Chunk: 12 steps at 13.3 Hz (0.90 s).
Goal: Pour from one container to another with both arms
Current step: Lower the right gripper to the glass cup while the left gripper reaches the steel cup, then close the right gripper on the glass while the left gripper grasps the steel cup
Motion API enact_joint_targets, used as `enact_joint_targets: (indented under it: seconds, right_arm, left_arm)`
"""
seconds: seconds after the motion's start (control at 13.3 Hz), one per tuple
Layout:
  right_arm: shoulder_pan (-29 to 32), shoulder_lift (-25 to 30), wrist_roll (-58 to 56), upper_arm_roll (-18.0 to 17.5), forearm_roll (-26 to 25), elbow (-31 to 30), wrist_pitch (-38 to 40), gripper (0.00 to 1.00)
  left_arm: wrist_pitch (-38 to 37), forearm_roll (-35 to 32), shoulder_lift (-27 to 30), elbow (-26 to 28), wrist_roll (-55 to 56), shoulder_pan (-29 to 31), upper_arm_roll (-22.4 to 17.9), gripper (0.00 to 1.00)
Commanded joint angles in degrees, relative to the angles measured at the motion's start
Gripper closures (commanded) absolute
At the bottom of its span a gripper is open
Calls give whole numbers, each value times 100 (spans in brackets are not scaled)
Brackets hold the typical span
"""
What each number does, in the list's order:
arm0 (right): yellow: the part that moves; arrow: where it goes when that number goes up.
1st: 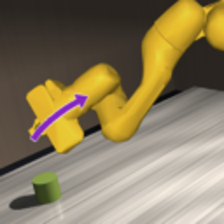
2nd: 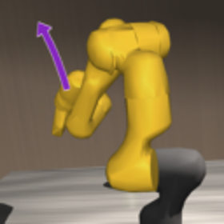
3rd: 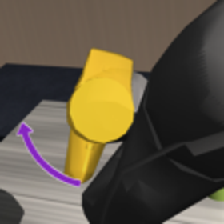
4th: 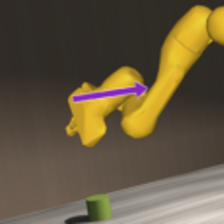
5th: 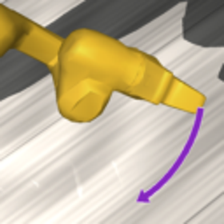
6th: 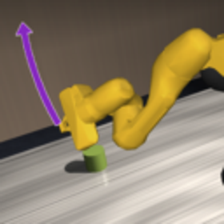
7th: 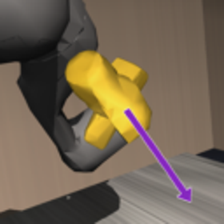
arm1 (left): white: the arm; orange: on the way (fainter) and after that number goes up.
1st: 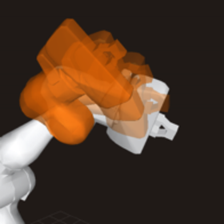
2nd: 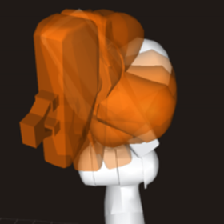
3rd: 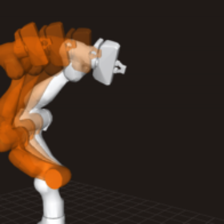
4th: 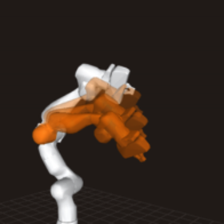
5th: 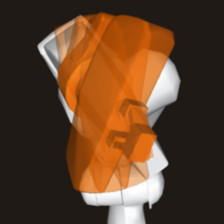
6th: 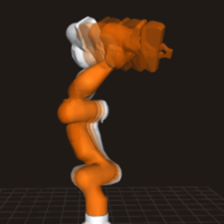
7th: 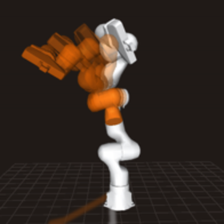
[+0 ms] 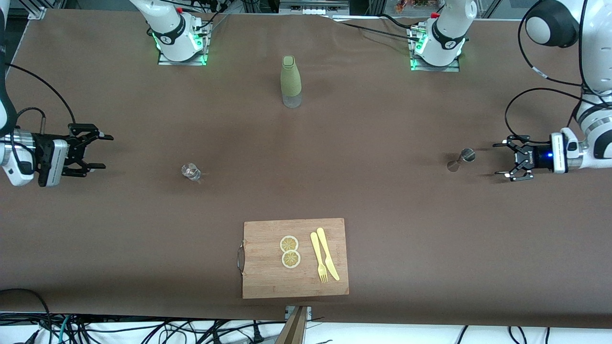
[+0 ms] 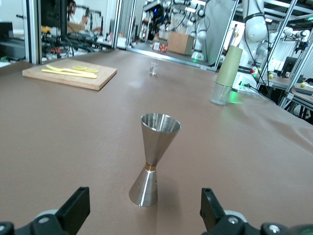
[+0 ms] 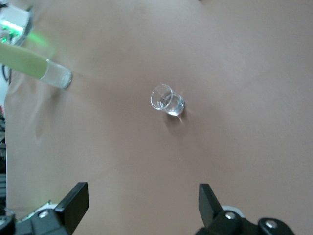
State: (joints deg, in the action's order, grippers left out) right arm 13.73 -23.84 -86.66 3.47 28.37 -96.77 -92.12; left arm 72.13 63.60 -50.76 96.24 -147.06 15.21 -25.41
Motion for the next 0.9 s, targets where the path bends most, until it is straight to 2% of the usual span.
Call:
enact_joint_targets:
  seconds: [0.0,0.3,0.6,0.83]
  right_arm:
    - [94,-356,-1436,-39,510,88,150,0]
    - [208,-1156,-3205,-39,1459,106,256,0]
    - [200,-1745,-3944,-66,2031,106,204,0]
    - [104,-2185,-4516,-179,2243,115,264,0]
  left_arm:
    - [-129,380,-345,9,-875,-35,70,0]
    - [-147,513,-628,9,-1306,-62,448,0]
    - [-156,496,-690,9,-1360,-97,625,0]
    - [-217,469,-690,52,-1369,-132,625,0]
